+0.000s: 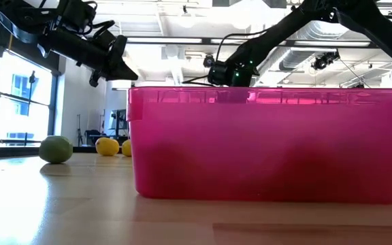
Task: Sort produce into baskets
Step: Put the top right green lime into the transparent bin
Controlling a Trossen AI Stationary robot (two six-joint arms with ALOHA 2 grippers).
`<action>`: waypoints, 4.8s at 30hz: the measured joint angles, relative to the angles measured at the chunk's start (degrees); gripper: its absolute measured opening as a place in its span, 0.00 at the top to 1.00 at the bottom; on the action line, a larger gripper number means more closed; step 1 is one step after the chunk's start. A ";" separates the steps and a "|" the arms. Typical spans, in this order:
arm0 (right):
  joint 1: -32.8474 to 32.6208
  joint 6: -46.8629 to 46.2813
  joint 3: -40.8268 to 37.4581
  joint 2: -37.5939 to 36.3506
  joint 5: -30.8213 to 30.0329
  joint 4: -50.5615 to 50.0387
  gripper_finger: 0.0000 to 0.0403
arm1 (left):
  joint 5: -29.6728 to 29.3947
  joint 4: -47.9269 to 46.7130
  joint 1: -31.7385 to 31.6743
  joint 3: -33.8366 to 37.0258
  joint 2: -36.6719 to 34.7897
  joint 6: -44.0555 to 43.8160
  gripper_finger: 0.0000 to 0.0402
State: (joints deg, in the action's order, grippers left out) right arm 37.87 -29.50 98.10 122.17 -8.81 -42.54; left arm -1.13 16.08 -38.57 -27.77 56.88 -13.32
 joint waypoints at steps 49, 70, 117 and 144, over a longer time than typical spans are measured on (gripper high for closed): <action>-25.99 -29.81 -41.30 -58.03 1.39 -30.60 0.92 | 2.14 -5.84 0.04 -0.01 0.00 0.52 1.00; -19.03 -25.33 -60.48 -47.39 5.27 -8.03 0.22 | 1.83 -5.81 0.04 -0.02 0.00 0.00 1.00; -4.24 35.77 -9.55 -13.33 8.49 2.18 0.72 | 1.70 -5.97 0.02 0.00 0.00 -0.07 1.00; -3.39 57.95 -8.02 -5.83 8.97 -2.49 0.55 | 1.76 -6.02 0.02 -0.01 0.00 3.08 1.00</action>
State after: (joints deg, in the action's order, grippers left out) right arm 34.48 28.45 90.08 116.34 0.16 -45.04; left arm 0.64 10.06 -38.54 -27.78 56.88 -10.24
